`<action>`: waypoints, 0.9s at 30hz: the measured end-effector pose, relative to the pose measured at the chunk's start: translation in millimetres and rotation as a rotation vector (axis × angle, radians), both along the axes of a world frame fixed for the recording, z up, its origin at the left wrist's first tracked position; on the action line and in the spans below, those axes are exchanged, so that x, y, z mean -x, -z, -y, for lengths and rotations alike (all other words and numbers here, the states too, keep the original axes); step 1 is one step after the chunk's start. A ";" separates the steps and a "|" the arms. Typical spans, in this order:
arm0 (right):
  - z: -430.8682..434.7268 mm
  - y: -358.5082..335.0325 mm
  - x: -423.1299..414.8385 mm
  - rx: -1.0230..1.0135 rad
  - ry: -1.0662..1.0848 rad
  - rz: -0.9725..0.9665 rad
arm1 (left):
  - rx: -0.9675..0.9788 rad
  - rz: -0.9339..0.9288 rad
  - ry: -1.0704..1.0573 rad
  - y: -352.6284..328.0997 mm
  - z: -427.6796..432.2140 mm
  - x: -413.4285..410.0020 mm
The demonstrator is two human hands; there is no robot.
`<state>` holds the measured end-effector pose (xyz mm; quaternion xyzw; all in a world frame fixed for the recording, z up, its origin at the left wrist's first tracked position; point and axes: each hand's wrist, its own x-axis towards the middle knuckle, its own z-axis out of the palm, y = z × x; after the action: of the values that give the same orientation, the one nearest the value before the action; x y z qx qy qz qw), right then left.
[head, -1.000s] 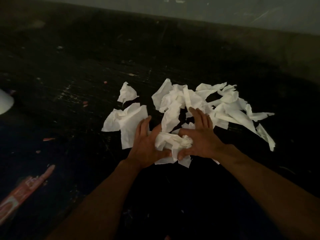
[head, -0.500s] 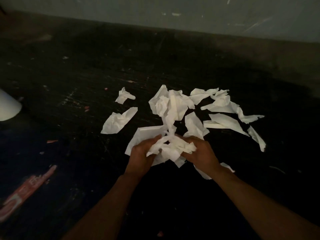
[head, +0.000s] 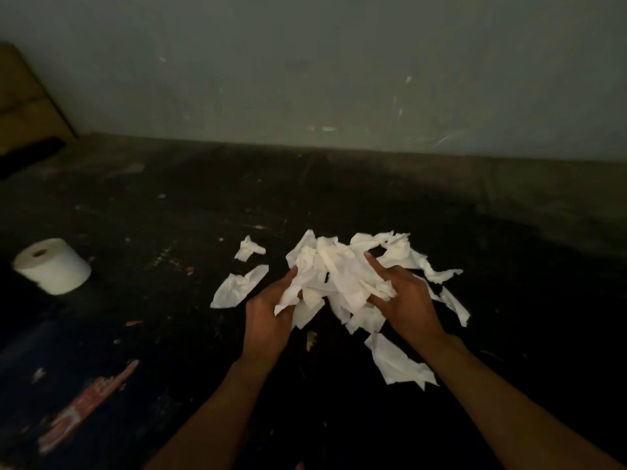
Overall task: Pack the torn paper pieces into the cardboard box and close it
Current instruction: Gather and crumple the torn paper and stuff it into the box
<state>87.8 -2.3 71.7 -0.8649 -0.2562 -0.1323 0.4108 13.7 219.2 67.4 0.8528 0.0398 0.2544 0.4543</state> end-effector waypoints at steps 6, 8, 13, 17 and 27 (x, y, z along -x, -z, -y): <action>26.8 -66.8 32.9 -0.238 0.202 -0.227 | 0.085 0.025 0.080 -63.7 30.8 9.9; 43.3 -82.9 48.3 -0.350 0.231 -0.340 | 0.117 0.010 0.120 -81.3 43.3 17.9; 90.4 -114.9 93.7 -0.464 0.331 -0.418 | 0.176 -0.005 0.225 -111.1 86.3 37.2; 135.9 -132.7 122.3 -0.461 0.424 -0.396 | 0.167 0.033 0.290 -127.9 136.9 47.8; 307.8 -169.4 161.5 -0.424 0.631 -0.244 | 0.117 0.087 0.544 -168.5 319.7 42.7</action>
<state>-73.7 -310.1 241.1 -0.8067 0.1055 -0.1983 0.5467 -29.1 -100.5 235.9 0.7929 -0.1955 0.1568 0.5555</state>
